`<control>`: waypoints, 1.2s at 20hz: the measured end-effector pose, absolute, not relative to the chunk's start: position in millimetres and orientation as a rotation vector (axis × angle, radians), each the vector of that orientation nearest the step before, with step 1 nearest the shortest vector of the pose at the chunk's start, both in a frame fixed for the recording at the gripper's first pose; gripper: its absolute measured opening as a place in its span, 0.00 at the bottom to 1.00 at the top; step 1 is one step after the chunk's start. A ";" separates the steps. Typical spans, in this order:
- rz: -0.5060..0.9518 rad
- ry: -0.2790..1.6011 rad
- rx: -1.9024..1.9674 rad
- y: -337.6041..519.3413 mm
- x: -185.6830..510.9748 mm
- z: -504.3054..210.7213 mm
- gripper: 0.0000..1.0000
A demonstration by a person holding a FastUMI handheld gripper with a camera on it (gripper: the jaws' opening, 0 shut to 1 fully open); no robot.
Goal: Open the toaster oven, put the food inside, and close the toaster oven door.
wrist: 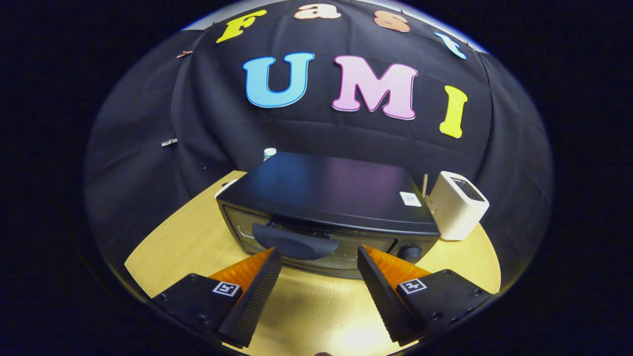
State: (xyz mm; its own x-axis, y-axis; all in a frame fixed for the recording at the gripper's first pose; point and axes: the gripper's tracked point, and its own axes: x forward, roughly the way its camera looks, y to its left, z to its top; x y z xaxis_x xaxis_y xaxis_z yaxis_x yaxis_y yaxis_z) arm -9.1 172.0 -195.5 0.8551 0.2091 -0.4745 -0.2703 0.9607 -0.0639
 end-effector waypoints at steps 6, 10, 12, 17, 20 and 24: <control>0.191 0.332 -0.178 94.2 -15.6 -143.3 0.99; 0.102 0.258 -0.119 35.6 -15.6 -98.6 0.99; 0.063 0.211 -0.107 7.2 -13.4 -71.0 0.99; -0.015 0.103 -0.069 -54.3 -22.5 -8.6 0.99; -0.053 0.099 -0.030 -84.6 -38.7 -1.2 0.98; -0.072 0.097 -0.021 -104.4 -40.7 -2.0 0.98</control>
State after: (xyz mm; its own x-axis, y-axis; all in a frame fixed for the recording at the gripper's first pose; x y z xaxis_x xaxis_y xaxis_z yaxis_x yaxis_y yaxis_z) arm -40.7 -104.4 -2.0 0.9928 -0.0726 -0.0955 0.0706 0.9972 -0.0241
